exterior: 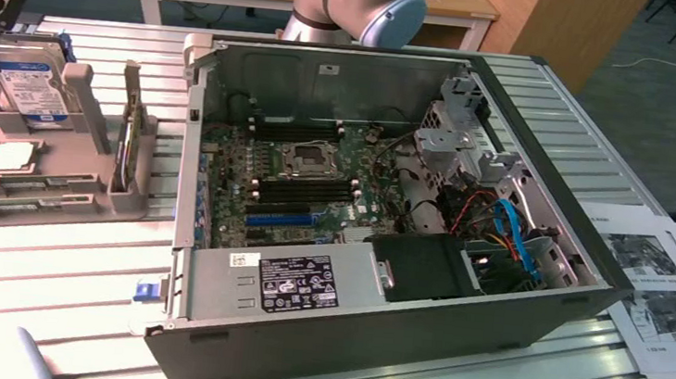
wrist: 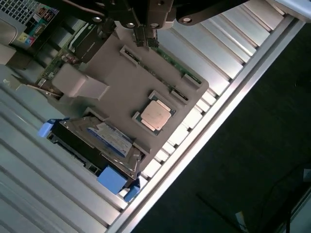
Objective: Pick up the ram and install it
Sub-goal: 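Pick up the ram and move it above insertion slot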
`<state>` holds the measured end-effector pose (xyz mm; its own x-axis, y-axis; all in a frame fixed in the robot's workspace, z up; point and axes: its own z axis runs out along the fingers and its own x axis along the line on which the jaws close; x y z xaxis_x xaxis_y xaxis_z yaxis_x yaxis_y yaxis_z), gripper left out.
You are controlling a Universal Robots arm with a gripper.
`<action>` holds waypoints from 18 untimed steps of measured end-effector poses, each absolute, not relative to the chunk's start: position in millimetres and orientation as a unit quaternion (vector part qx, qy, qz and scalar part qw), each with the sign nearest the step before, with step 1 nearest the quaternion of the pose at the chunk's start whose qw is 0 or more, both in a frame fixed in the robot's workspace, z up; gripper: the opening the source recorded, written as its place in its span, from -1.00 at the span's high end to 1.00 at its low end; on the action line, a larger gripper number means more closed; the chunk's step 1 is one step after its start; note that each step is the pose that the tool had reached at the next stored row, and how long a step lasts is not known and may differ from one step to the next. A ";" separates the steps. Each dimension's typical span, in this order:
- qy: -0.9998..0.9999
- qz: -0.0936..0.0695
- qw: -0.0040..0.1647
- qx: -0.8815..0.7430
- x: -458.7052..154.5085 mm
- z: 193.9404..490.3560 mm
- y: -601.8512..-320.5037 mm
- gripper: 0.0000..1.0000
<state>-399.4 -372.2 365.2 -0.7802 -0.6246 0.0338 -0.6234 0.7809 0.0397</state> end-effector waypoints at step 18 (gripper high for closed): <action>-0.877 -0.009 0.024 0.480 -399.4 365.1 -372.2 0.80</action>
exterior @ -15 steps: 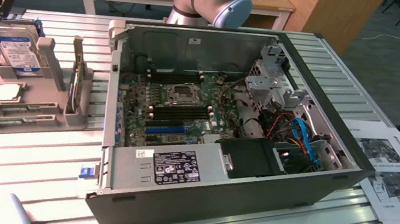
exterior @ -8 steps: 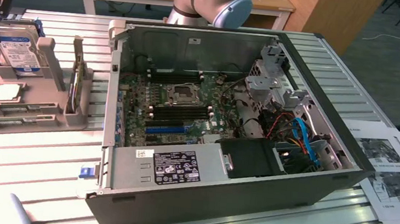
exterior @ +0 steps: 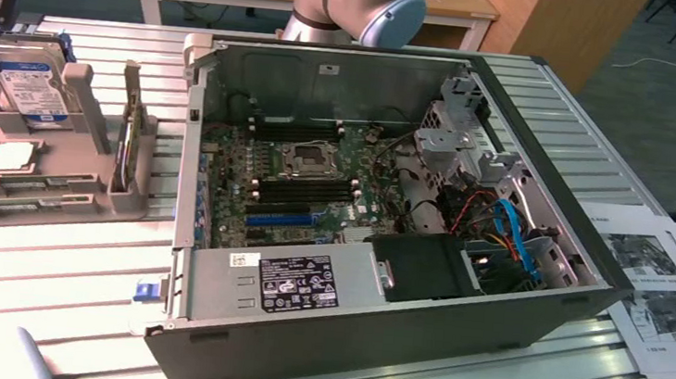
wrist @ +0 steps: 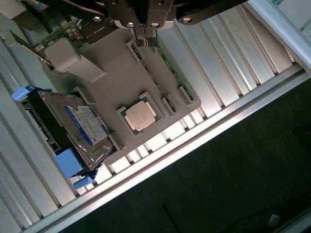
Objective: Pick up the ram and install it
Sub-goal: 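Pick up the ram and move it above insertion slot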
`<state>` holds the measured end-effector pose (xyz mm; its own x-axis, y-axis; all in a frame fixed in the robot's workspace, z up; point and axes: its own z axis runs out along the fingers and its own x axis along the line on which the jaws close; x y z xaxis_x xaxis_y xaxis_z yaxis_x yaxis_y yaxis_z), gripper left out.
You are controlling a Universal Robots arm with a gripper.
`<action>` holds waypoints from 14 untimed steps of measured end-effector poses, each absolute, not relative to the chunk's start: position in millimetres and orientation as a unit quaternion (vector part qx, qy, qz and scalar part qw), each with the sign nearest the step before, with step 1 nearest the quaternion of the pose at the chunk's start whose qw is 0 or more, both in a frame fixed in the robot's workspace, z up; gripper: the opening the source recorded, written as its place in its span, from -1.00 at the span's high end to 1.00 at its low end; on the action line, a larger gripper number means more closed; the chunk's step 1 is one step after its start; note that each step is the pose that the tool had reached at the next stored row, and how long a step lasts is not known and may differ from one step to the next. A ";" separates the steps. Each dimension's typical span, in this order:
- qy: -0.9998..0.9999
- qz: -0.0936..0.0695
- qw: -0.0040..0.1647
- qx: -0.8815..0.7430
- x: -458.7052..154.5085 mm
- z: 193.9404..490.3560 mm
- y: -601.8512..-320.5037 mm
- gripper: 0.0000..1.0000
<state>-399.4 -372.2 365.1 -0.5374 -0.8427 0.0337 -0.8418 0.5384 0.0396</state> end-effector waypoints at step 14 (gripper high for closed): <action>-0.809 -0.006 0.025 0.588 -399.4 365.1 -372.2 0.80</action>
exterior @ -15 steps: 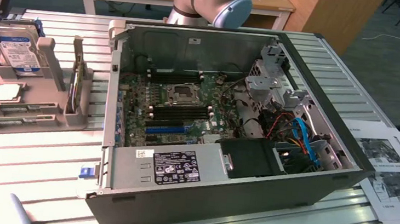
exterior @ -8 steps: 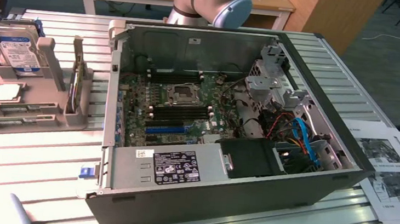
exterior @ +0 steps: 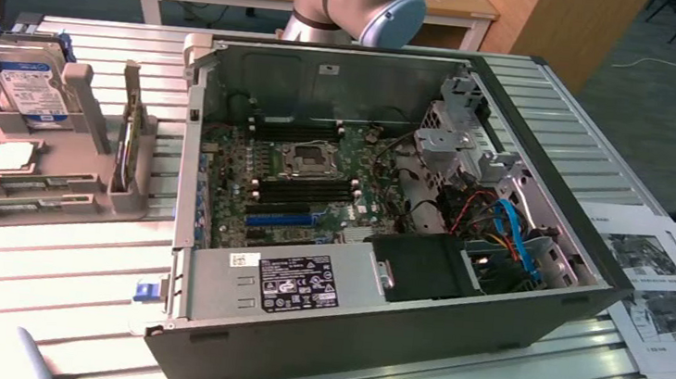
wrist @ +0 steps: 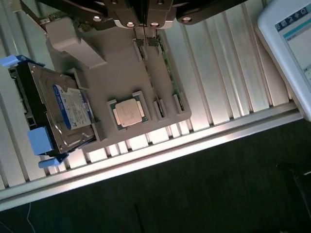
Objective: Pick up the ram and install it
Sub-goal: 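Pick up the ram and move it above insertion slot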
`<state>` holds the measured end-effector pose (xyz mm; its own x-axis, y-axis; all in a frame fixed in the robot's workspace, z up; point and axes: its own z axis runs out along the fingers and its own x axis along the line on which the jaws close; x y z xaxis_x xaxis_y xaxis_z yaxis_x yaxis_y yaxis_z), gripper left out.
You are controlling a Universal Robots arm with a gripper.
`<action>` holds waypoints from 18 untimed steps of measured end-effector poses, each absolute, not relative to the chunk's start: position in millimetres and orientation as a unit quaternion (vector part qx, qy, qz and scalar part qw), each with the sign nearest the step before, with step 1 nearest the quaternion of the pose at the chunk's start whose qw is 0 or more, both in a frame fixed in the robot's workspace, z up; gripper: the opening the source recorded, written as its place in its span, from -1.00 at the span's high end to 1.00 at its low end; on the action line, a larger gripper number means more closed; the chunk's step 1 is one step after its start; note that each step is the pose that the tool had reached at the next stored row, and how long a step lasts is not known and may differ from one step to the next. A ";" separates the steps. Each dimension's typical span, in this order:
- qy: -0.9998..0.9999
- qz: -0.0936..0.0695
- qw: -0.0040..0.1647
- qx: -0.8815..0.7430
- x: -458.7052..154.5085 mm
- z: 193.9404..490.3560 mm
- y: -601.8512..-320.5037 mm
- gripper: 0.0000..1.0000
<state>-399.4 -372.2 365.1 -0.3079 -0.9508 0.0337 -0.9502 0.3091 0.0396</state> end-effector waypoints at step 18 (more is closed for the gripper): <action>-0.705 -0.002 0.026 0.709 -399.4 365.2 -372.2 0.80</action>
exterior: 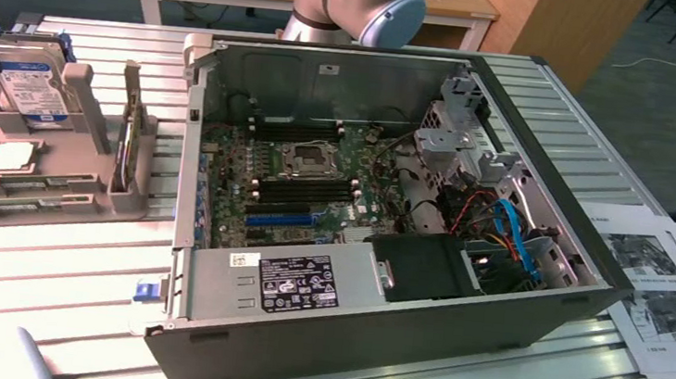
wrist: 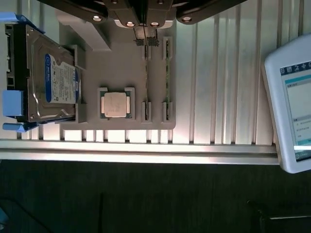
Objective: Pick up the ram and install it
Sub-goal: 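Pick up the ram and move it above insertion slot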
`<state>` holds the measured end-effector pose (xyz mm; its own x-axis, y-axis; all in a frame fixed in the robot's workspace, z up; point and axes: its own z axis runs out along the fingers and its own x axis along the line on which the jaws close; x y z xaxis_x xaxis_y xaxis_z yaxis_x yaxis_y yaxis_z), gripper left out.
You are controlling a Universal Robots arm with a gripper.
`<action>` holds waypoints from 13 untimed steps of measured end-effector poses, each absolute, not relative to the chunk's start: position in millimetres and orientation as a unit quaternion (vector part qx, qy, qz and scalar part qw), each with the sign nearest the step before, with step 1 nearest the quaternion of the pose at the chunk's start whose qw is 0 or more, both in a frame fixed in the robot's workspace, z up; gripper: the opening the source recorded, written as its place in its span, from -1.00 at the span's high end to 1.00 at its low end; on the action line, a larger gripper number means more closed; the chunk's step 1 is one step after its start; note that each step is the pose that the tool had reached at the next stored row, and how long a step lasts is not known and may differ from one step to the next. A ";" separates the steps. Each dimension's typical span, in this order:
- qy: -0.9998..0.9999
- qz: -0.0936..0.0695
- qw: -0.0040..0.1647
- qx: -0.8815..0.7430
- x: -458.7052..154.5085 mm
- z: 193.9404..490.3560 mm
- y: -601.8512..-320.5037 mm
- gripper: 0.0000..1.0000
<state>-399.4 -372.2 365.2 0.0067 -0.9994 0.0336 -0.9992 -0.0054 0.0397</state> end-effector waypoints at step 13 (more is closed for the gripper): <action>-0.703 0.006 0.018 0.711 -399.4 365.2 -372.2 0.80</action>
<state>-399.4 -372.2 365.2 0.0114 -0.9994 0.0341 -0.9998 -0.0109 0.0164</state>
